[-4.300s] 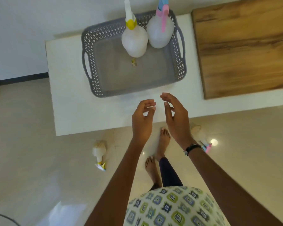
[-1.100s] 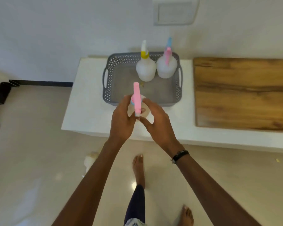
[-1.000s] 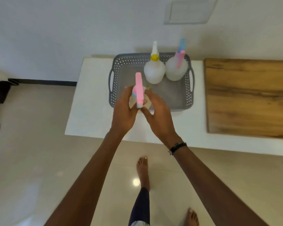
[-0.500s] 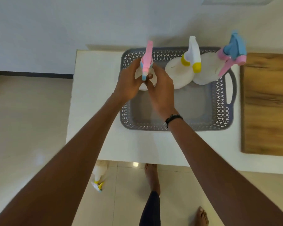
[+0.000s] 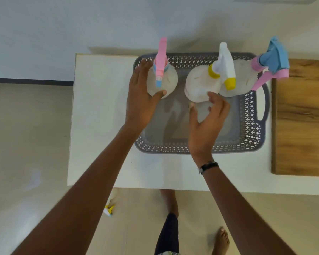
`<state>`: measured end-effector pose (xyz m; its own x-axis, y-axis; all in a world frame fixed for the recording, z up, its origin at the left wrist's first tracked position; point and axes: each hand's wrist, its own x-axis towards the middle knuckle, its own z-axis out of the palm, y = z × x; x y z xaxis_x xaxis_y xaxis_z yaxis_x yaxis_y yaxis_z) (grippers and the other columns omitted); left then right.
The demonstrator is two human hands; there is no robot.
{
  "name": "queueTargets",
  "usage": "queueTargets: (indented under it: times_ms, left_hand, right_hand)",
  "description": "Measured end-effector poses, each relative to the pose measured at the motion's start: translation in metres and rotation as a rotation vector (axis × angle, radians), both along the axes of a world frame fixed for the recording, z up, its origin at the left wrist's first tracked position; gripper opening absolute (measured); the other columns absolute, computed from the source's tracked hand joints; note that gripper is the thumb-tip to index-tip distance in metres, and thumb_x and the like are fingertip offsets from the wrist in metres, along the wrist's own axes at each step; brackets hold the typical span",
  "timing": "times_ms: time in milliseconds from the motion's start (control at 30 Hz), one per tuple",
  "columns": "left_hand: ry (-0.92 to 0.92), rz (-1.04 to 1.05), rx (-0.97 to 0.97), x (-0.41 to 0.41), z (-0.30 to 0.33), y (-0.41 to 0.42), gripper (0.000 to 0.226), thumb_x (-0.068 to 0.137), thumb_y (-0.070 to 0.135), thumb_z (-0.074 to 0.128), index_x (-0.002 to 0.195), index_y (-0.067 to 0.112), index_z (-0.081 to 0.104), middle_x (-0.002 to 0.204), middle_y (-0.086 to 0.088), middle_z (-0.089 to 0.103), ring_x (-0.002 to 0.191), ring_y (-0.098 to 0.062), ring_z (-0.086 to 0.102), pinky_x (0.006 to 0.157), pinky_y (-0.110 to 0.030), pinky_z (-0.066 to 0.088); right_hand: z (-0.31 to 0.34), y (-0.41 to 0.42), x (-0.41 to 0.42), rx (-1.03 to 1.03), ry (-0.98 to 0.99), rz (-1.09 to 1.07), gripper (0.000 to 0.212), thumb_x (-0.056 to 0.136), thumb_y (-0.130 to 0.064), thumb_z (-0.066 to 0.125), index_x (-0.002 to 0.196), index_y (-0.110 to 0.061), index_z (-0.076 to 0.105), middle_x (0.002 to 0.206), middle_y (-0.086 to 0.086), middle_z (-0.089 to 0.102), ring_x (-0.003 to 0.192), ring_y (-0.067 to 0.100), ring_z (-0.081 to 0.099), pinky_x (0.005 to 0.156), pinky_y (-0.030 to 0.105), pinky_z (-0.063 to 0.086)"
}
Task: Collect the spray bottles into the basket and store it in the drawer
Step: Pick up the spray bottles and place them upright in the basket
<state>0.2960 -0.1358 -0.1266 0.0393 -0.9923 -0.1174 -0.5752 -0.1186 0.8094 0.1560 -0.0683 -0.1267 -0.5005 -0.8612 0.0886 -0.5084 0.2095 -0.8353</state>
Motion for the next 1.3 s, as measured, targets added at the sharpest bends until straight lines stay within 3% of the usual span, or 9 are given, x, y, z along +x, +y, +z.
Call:
queueTargets:
  times_ms: [133, 233, 400, 667, 733, 833, 933, 1033, 1300]
  left_hand:
    - [-0.122, 0.009, 0.006, -0.006, -0.006, 0.005, 0.078, 0.078, 0.03, 0.071, 0.144, 0.015, 0.031, 0.147, -0.001, 0.042, 0.136, -0.02, 0.037, 0.107, -0.035, 0.04]
    - [-0.151, 0.089, 0.004, -0.011, -0.005, 0.003, 0.075, 0.075, 0.04, 0.07, 0.14, 0.021, 0.037, 0.142, 0.004, 0.048, 0.13, -0.017, 0.043, 0.09, -0.024, 0.035]
    - [-0.146, 0.112, -0.03, -0.015, -0.004, 0.002, 0.069, 0.074, 0.037, 0.07, 0.134, 0.02, 0.042, 0.134, 0.003, 0.054, 0.122, -0.02, 0.049, 0.082, -0.024, 0.035]
    - [-0.093, 0.051, -0.012, -0.008, 0.011, 0.017, 0.074, 0.075, 0.023, 0.07, 0.139, 0.019, 0.034, 0.137, 0.0, 0.051, 0.125, -0.021, 0.048, 0.096, -0.035, 0.047]
    - [-0.081, 0.057, -0.044, -0.005, 0.017, 0.039, 0.07, 0.077, 0.021, 0.069, 0.138, 0.017, 0.036, 0.138, 0.0, 0.051, 0.125, -0.019, 0.049, 0.096, -0.032, 0.046]
    - [-0.103, 0.073, -0.059, 0.002, 0.023, 0.087, 0.065, 0.081, 0.014, 0.069, 0.138, 0.013, 0.038, 0.14, -0.001, 0.048, 0.127, -0.018, 0.046, 0.102, -0.033, 0.046]
    - [-0.045, 0.101, -0.072, 0.008, 0.029, 0.14, 0.059, 0.083, 0.013, 0.069, 0.135, 0.01, 0.041, 0.138, -0.005, 0.05, 0.125, -0.019, 0.048, 0.095, -0.041, 0.053]
    - [-0.014, 0.183, -0.073, 0.014, 0.033, 0.198, 0.051, 0.086, 0.014, 0.066, 0.132, 0.01, 0.044, 0.135, -0.004, 0.052, 0.119, -0.015, 0.053, 0.086, -0.032, 0.056]
    - [0.05, 0.419, 0.245, 0.066, 0.016, 0.366, 0.048, 0.085, 0.006, 0.064, 0.127, 0.013, 0.044, 0.123, -0.007, 0.06, 0.106, -0.021, 0.06, 0.07, -0.008, 0.041]
  right_hand:
    - [-0.008, -0.011, -0.011, 0.083, -0.005, 0.0, 0.058, 0.09, -0.014, 0.064, 0.138, 0.004, 0.036, 0.142, 0.02, 0.036, 0.134, 0.029, 0.038, 0.112, 0.042, 0.035]
    - [-0.009, -0.024, -0.013, 0.097, 0.046, 0.002, 0.057, 0.092, -0.02, 0.061, 0.138, 0.003, 0.038, 0.143, 0.02, 0.038, 0.133, 0.031, 0.038, 0.112, 0.039, 0.034]
    - [-0.008, -0.038, -0.012, 0.076, 0.089, 0.005, 0.054, 0.088, -0.026, 0.066, 0.131, -0.001, 0.045, 0.134, 0.016, 0.046, 0.122, 0.029, 0.045, 0.098, 0.017, 0.031]
    - [-0.004, -0.024, -0.01, 0.09, 0.058, 0.006, 0.053, 0.087, -0.02, 0.066, 0.131, -0.001, 0.044, 0.132, 0.015, 0.047, 0.123, 0.028, 0.045, 0.097, 0.015, 0.031]
    - [0.001, -0.006, -0.008, 0.066, 0.0, -0.001, 0.049, 0.088, -0.016, 0.064, 0.131, -0.001, 0.045, 0.13, 0.015, 0.048, 0.12, 0.026, 0.048, 0.102, 0.024, 0.039]
    - [0.011, 0.032, 0.003, 0.025, -0.153, 0.052, 0.04, 0.092, -0.012, 0.058, 0.129, -0.004, 0.046, 0.123, 0.009, 0.052, 0.109, 0.02, 0.054, 0.092, 0.039, 0.051]
    - [0.017, 0.08, 0.014, -0.027, -0.214, 0.175, 0.033, 0.095, -0.009, 0.052, 0.128, -0.007, 0.047, 0.117, 0.003, 0.055, 0.1, 0.015, 0.057, 0.084, 0.029, 0.054]
    - [0.019, 0.139, 0.022, 0.036, -0.226, 0.316, 0.032, 0.097, -0.011, 0.049, 0.13, -0.008, 0.047, 0.115, 0.004, 0.059, 0.098, 0.01, 0.059, 0.082, 0.018, 0.052]
    - [0.014, 0.29, 0.026, 0.369, -0.138, 0.552, 0.031, 0.097, -0.011, 0.046, 0.127, -0.019, 0.05, 0.101, -0.006, 0.061, 0.094, 0.009, 0.06, 0.085, 0.026, 0.054]
